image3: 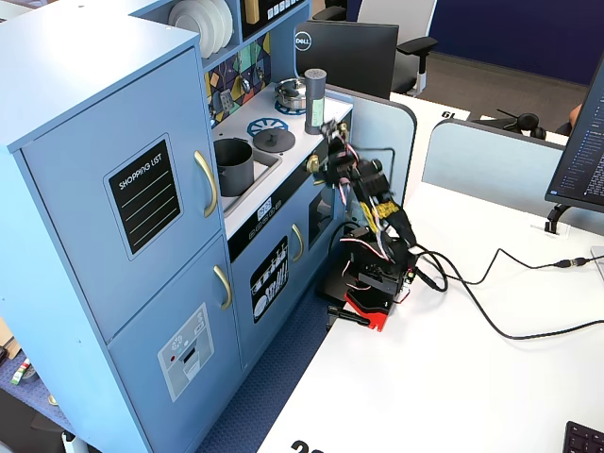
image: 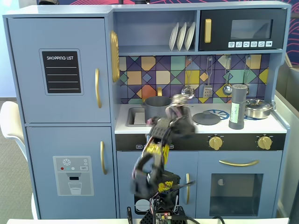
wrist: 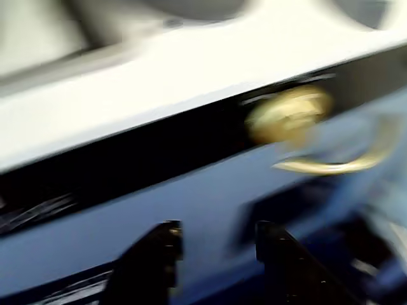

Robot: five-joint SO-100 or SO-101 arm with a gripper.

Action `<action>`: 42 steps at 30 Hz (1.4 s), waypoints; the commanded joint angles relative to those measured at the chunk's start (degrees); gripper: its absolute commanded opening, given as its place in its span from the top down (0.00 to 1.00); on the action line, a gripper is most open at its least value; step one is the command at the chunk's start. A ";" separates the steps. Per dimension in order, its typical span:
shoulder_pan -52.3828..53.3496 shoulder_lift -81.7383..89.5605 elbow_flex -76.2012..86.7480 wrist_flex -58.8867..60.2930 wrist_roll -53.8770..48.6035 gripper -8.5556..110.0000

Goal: Put salt in the gray recipient

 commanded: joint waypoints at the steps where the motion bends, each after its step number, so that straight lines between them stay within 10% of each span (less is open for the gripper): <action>1: -18.81 6.77 7.21 4.39 0.88 0.93; 13: -28.48 16.61 50.27 -17.58 4.39 0.93; 22: -30.32 16.79 50.36 2.46 0.79 0.92; 42: -27.51 16.79 50.36 2.46 3.08 0.89</action>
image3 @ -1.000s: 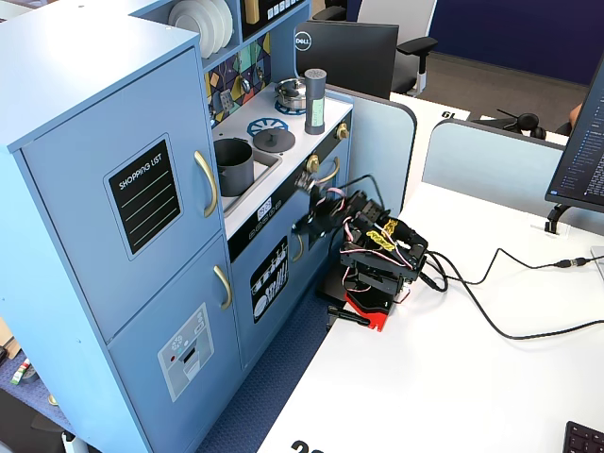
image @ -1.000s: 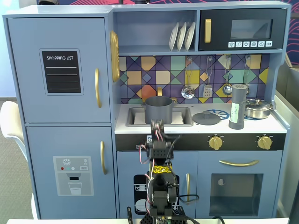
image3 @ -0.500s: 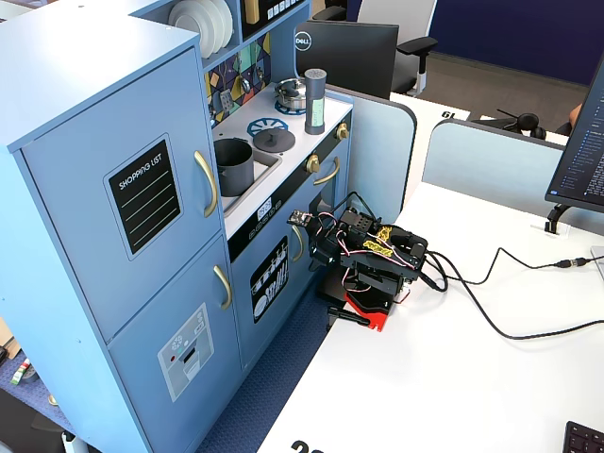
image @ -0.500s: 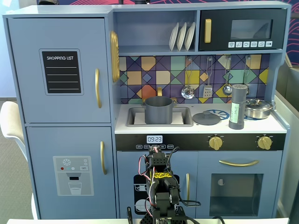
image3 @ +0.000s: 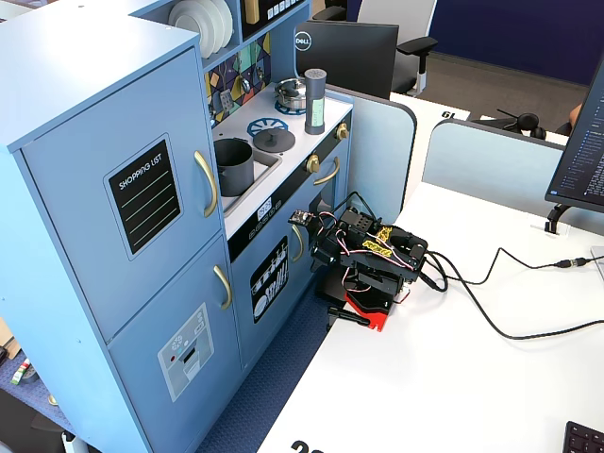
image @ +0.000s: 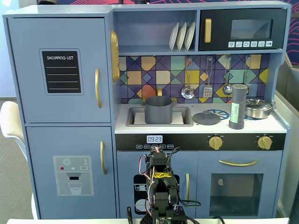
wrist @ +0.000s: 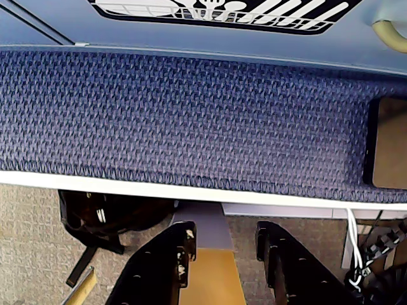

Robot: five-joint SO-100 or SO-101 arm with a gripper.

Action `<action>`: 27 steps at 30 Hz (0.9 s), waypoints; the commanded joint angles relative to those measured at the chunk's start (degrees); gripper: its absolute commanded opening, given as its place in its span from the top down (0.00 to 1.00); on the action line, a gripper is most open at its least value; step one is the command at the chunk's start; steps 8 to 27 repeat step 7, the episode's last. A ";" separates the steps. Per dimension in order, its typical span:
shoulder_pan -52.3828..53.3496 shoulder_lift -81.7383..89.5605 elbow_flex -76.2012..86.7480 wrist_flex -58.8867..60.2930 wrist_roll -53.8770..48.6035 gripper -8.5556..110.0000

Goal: Put salt in the gray recipient

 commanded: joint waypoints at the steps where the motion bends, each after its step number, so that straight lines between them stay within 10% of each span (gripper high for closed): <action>1: 0.97 -0.18 -0.35 0.26 -0.09 0.89; 27: 0.53 -0.18 -0.35 0.26 -0.09 0.88</action>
